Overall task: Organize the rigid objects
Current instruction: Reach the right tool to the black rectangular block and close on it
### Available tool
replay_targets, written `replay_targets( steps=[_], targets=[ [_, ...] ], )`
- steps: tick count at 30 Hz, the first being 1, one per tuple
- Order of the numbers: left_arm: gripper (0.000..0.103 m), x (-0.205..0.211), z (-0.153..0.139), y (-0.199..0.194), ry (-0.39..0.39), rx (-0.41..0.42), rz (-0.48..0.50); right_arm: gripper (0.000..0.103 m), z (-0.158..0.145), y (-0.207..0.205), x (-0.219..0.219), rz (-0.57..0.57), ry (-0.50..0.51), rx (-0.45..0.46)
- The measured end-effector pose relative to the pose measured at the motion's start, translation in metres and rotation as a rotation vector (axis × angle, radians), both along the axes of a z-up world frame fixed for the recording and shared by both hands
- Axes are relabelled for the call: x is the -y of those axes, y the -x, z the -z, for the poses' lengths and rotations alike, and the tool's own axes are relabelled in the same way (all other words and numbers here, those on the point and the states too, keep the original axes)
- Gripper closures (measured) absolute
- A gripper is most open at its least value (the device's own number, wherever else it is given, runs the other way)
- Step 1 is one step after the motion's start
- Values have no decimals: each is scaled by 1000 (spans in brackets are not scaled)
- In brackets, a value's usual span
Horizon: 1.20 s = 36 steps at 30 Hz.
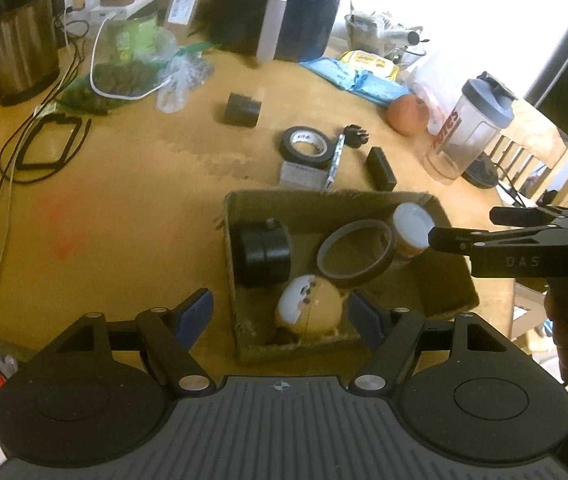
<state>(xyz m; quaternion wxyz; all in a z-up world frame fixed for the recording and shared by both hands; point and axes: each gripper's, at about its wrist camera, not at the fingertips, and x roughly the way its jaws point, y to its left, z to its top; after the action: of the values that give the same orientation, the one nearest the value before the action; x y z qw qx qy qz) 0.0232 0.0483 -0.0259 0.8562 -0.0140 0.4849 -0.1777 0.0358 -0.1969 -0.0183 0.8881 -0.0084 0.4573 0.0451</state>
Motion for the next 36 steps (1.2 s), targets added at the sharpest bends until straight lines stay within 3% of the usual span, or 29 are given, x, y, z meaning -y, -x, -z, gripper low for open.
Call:
replay_targets(
  steps=[13,28,36],
  targets=[
    [29,18,-13,-27,3,29,-11,1,5,-49,29,-1,-29,-9],
    [29,14,-16,-37,-7,4,-103,22,39,-118,41,-66,-24,-69],
    [29,4,-13,-39,-13,-17,-175,42,70,-149,35,-85,10,-131]
  ],
)
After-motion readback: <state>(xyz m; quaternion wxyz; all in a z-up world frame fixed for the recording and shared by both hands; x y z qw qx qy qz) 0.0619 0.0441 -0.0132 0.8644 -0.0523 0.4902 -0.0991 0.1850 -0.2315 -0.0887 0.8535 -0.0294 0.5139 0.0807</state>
